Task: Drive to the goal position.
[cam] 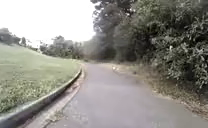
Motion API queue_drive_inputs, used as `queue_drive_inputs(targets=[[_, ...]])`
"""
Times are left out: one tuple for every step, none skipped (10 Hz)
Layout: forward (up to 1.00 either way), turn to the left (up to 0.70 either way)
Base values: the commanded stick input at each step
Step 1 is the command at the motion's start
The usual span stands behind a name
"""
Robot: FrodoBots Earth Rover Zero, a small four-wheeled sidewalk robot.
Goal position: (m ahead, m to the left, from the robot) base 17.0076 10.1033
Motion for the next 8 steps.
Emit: queue_drive_inputs(targets=[[0.50,0.00],[0.50,0.00],[0.50,0.00],[0.50,0.00],[0.50,0.00],[0.50,0.00],[0.50,0.00],[0.50,0.00]])
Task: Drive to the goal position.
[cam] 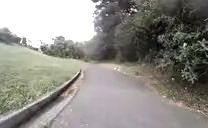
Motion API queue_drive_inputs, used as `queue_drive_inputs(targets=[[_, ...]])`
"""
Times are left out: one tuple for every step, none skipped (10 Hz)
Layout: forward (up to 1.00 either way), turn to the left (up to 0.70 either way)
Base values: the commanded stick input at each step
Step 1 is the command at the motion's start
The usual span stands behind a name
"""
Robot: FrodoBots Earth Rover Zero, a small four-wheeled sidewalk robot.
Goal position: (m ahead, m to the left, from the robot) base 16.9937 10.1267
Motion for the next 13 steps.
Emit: queue_drive_inputs(targets=[[0.50,0.00],[0.50,0.00],[0.50,0.00],[0.50,0.00],[0.50,0.00],[0.50,0.00],[0.50,0.00],[0.50,0.00],[0.50,0.00],[0.50,0.00],[0.50,0.00],[0.50,0.00],[0.50,0.00]])
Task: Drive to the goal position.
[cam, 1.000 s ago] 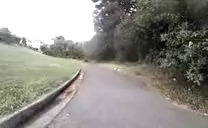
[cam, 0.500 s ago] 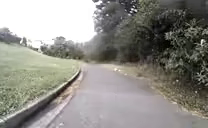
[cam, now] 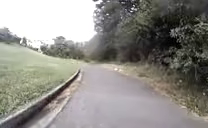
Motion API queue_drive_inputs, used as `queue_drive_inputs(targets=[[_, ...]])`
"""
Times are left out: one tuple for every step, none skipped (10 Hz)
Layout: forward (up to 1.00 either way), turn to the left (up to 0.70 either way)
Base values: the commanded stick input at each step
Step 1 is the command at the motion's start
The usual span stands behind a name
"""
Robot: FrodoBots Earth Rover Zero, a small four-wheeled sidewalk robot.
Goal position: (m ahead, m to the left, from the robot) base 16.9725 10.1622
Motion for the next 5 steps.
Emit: queue_drive_inputs(targets=[[0.50,0.00],[0.50,0.00],[0.50,0.00],[0.50,0.00],[0.50,0.00]])
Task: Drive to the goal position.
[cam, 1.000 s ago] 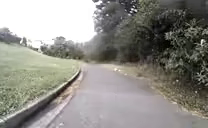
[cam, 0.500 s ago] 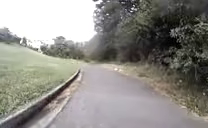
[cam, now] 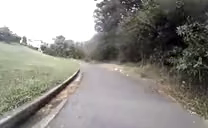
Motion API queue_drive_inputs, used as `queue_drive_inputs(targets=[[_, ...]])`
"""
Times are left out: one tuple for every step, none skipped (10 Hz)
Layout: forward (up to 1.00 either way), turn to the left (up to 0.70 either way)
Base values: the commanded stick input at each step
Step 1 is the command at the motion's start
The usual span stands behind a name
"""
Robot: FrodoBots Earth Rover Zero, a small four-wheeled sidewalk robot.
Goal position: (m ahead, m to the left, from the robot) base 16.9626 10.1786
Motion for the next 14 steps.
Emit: queue_drive_inputs(targets=[[0.50,0.00],[0.50,0.00],[0.50,0.00],[0.50,0.00],[0.50,0.00],[0.50,0.00],[0.50,0.00],[0.50,0.00],[0.50,0.00],[0.50,0.00],[0.50,0.00],[0.50,0.00],[0.50,0.00],[0.50,0.00]])
